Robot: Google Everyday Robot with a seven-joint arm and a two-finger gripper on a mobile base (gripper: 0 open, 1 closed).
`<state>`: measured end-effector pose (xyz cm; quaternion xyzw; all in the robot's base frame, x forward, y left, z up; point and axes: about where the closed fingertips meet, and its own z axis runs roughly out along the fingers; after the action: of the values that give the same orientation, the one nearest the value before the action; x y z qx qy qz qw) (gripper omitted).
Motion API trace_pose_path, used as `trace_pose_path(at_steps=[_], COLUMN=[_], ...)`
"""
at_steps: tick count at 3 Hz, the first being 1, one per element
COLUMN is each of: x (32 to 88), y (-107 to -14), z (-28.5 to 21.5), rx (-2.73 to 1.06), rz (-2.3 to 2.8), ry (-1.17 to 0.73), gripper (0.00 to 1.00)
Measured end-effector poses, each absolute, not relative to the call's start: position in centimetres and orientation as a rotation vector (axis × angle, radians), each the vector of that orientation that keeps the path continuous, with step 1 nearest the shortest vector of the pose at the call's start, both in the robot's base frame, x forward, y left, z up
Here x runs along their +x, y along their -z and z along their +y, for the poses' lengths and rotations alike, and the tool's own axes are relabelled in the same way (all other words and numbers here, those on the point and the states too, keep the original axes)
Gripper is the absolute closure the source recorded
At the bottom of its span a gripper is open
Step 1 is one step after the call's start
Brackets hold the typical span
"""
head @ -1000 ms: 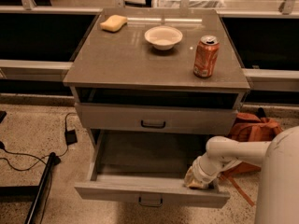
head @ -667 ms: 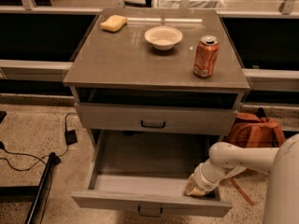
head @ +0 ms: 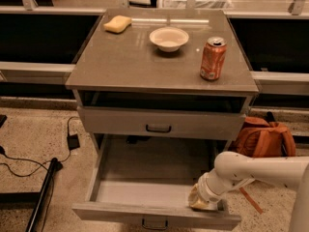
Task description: Open middle drawer
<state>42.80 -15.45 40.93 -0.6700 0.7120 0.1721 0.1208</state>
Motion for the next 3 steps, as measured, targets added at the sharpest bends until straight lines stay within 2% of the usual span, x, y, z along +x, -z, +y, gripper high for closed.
trace_pose_path(at_steps=[2, 3], x=[45.7, 46.3], y=[-47.8, -49.8], z=[-12.1, -12.7], rx=[-2.066, -2.028], rz=[1.891, 1.865], ry=[-0.245, -0.182], gripper=[0.98, 0.75])
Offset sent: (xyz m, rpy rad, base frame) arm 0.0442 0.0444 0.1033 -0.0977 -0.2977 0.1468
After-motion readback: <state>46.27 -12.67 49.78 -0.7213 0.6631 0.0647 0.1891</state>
